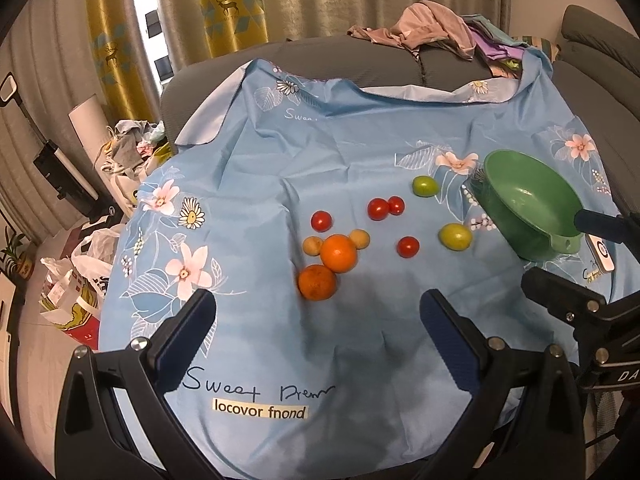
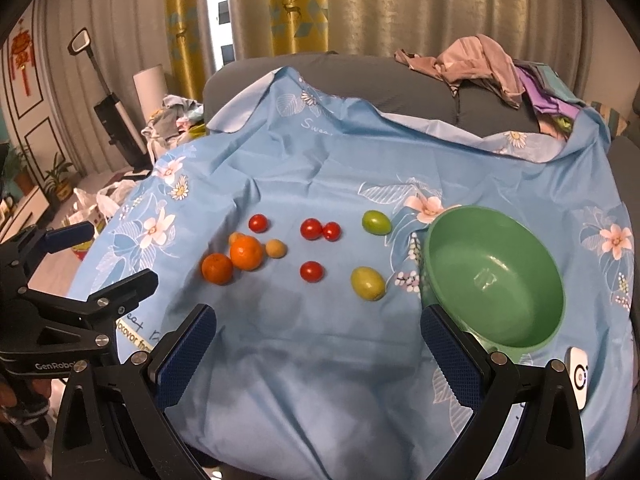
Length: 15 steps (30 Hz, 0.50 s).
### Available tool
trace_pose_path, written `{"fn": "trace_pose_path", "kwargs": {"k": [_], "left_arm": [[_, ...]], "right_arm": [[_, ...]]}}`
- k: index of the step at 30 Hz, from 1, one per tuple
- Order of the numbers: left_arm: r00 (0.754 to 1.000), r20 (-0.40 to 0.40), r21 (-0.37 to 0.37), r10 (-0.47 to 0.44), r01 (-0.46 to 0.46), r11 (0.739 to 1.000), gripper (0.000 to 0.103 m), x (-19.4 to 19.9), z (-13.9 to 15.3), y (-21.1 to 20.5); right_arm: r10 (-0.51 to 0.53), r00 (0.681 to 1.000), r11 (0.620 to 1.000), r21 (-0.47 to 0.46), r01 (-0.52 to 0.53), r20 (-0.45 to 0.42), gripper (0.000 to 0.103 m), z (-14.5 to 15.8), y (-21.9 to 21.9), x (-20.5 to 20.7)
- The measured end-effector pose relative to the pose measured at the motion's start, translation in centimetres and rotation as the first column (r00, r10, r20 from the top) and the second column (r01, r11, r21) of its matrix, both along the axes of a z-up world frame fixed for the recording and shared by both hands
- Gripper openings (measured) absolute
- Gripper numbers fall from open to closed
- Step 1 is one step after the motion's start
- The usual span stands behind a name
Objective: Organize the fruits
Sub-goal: 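Move both tools over the table toward the two oranges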
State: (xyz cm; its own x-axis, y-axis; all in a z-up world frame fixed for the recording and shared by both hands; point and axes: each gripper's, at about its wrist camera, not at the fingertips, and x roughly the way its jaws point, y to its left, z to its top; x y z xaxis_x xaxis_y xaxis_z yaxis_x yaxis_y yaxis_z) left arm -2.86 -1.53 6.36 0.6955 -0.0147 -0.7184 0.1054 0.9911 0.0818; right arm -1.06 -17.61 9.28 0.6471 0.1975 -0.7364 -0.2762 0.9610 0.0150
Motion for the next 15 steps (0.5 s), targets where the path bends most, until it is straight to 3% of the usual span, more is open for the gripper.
{"fn": "trace_pose_path", "kwargs": {"k": [15], "left_arm": [[1.0,-0.021,-0.006,-0.009,0.009,1.0,0.102,0.32,-0.47,0.12]], "right_arm": [[0.0,1.0,1.0,-0.005,0.0,-0.007,0.103,-0.25,0.16,-0.09]]}}
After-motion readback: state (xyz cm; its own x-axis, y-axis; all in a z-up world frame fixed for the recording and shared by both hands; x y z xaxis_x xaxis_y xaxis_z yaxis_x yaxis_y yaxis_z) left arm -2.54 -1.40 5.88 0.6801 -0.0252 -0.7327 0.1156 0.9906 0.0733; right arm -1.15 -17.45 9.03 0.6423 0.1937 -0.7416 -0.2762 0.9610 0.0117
